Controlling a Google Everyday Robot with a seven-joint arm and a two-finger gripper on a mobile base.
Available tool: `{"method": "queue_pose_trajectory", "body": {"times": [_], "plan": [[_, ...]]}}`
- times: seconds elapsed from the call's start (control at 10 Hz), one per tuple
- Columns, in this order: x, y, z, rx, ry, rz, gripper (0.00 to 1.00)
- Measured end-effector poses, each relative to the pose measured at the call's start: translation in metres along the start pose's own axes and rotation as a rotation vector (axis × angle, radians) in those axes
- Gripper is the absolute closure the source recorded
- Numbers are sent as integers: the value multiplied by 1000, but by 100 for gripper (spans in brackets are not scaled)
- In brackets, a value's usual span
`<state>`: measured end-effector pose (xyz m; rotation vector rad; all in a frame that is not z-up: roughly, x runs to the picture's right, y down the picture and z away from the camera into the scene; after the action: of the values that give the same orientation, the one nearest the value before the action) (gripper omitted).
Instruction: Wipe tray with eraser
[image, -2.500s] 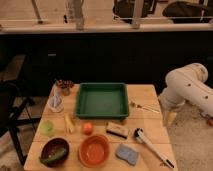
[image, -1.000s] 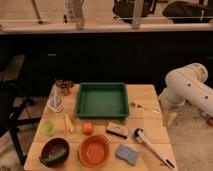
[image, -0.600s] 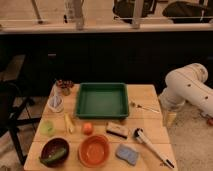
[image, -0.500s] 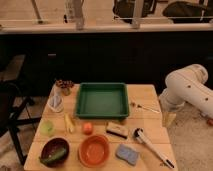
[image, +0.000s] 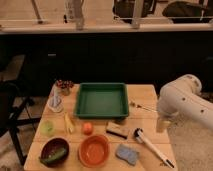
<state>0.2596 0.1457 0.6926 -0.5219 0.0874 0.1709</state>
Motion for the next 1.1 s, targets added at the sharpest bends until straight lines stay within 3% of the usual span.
{"method": "queue_pose_trajectory", "body": {"times": [0.2,0.3,0.4,0.8,1.1], "plan": [[-13,8,16,-14,13,-20,20],[-32,18,47,-39,30,-40,20],[-36,20,56,-45,22,-11,20],[-51,23,61,-69,-40,59,20],[-54,25,61,-70,-44,61,20]]}}
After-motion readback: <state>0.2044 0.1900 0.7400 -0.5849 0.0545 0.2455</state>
